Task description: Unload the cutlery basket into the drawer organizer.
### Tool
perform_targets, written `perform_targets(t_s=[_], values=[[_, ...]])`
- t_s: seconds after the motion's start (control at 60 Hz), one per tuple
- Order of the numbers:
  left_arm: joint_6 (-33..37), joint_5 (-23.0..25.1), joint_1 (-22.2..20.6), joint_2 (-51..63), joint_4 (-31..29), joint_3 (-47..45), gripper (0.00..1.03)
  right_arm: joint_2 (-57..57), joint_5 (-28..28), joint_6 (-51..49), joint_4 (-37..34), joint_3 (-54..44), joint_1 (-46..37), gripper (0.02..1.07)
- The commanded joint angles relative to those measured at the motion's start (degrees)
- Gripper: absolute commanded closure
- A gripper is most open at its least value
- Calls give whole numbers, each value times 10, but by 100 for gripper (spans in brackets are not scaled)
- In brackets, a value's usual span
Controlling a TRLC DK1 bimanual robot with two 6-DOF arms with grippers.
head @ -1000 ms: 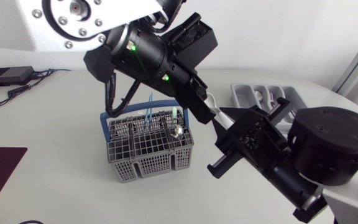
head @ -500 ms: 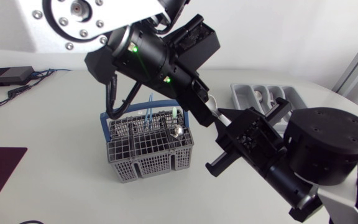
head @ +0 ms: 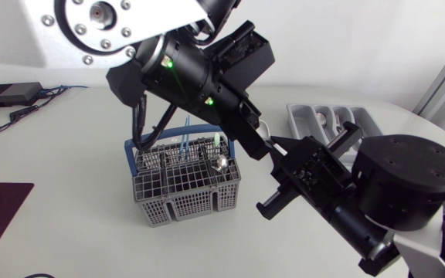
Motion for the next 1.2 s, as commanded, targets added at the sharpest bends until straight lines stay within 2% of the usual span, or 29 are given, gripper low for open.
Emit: perform_targets(t_s=[0.0,0.05,0.2,0.267,0.533,0.8,0.967,1.183], values=[[-15,11,-9,-13,5,-4,76,2,-7,-12,-3,-21,6,97],[-18,11,-7,-19,7,-4,65,-1,-9,-12,-9,-23,6,97],[-22,11,7,-41,25,-5,23,-25,-30,-12,-50,-27,2,97],[-21,11,18,-50,29,-8,14,-43,-52,-10,-81,-28,-7,97],[-3,8,57,-91,35,-26,14,-114,-164,-12,-182,-30,-115,97],[72,1,86,-161,29,-116,14,-148,-367,-70,-285,-11,-329,97],[122,-25,86,-204,30,-187,14,-110,-486,-122,-324,12,-460,97],[171,-50,89,-261,31,-268,13,-1,-592,-195,-348,54,-592,97]])
